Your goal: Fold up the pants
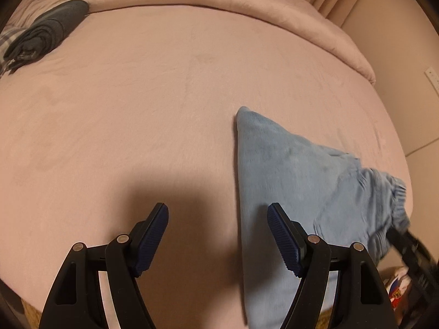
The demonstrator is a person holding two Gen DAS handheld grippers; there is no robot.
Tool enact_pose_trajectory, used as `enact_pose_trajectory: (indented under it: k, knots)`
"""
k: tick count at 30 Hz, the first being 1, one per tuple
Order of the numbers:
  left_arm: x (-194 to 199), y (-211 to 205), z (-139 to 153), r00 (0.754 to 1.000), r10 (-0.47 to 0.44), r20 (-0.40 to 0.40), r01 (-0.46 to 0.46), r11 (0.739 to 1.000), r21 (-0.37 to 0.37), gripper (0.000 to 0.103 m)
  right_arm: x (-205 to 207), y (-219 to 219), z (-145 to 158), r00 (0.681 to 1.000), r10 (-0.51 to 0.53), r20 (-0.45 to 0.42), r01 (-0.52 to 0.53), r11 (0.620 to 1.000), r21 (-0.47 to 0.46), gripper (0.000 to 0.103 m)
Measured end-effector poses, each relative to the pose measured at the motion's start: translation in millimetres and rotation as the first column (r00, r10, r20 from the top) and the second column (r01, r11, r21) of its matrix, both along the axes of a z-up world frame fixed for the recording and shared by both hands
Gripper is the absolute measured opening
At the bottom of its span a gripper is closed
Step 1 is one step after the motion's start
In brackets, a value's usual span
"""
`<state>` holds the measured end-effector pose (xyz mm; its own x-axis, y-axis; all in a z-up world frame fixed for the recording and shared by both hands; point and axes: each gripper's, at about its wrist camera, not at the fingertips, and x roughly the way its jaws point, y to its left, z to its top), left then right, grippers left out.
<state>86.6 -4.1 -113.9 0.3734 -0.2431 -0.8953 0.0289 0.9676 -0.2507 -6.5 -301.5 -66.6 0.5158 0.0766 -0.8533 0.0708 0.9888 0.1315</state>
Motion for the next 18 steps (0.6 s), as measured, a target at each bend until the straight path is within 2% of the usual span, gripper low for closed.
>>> enact_pose_trajectory:
  k: [2,6,13,15,16,18]
  knots:
    - [6.0,-0.2,-3.9,1.0,0.008,0.0,-0.008,1.0,0.003,0.076,1.0,1.7,-9.5,1.0,-0.004,-0.023,0.004,1.0,-0.02,0.072]
    - [19.7,-2.9,-15.7,1.0,0.022,-0.013,-0.022,1.0,0.019,0.075,3.2,0.0,-24.3,0.998,-0.029,-0.054,0.025,0.997,-0.076,0.072]
    - [25.3,-15.0,-19.2,1.0,0.016,0.021,-0.018,0.997,0.078,0.075,6.6,-11.6,-41.1,0.996,-0.057,-0.069,0.056,0.998,-0.013,0.058]
    - [26.1,-15.2,-15.8,1.0,0.02,0.015,-0.021,0.997,0.078,0.069,4.5,-10.9,-36.5,0.997,-0.057,-0.054,0.056,0.998,-0.018,0.055]
    - [25.0,-13.5,-11.5,1.0,0.017,0.015,-0.018,0.998,0.06,0.061,2.6,-9.9,-32.9,0.997,-0.058,-0.046,0.057,0.998,-0.017,0.053]
    - [26.3,-14.7,-5.2,0.999,0.027,0.026,-0.028,0.999,0.035,0.058,0.0,-10.5,-25.2,0.998,-0.059,-0.027,0.059,0.998,-0.016,0.049]
